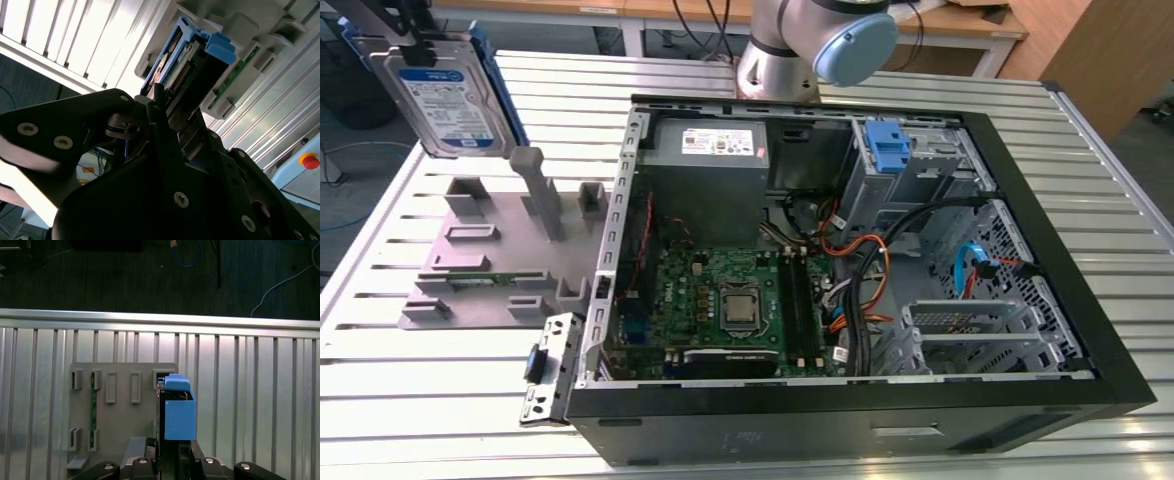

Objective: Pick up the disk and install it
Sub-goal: 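Pick up the disk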

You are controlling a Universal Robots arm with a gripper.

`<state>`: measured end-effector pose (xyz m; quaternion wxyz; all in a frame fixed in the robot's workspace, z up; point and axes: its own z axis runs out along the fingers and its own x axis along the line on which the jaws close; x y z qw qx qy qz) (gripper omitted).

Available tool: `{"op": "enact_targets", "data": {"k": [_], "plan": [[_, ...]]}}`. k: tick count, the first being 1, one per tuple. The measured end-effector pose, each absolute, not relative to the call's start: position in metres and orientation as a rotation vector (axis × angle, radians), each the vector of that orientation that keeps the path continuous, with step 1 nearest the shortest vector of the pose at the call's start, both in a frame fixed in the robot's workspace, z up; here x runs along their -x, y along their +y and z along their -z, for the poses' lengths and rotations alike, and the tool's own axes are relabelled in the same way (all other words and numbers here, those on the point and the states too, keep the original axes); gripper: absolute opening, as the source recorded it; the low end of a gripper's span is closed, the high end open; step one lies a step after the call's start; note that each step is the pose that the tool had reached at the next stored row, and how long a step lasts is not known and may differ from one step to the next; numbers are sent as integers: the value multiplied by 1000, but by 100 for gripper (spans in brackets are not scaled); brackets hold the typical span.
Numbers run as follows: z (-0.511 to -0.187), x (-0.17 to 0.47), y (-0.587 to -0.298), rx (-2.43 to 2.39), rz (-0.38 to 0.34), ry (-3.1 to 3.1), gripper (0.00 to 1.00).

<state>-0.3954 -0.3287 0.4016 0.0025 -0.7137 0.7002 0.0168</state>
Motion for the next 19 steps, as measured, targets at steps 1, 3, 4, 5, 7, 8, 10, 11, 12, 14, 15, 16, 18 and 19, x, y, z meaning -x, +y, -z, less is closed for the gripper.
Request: {"op": "enact_targets", "data": {"k": [1, 3, 4, 5, 7, 8, 10, 11, 12, 14, 15, 16, 18, 19], "plan": [[-403, 395, -329, 2239, -53, 2196, 35], [-406, 395, -329, 2239, -53, 2196, 35], [-408, 395, -329, 2239, -53, 2196, 35], [-410, 395, -329, 2239, -53, 2196, 35], [-414, 395, -329, 2239, -53, 2196, 35], [-416, 395, -329, 2239, -53, 2196, 35], [-421, 395, -329, 2239, -53, 2196, 35], [-423, 395, -329, 2239, -53, 2196, 35], [-425, 395, -329, 2239, -53, 2196, 35], [-430, 395, -329, 2239, -53, 2196, 35], [-432, 395, -329, 2239, -53, 2196, 35], [-434, 395, -329, 2239, -53, 2196, 35], [-437, 395, -329, 2239, -53, 2196, 35], [-439, 395, -329, 2239, -53, 2196, 35]]}}
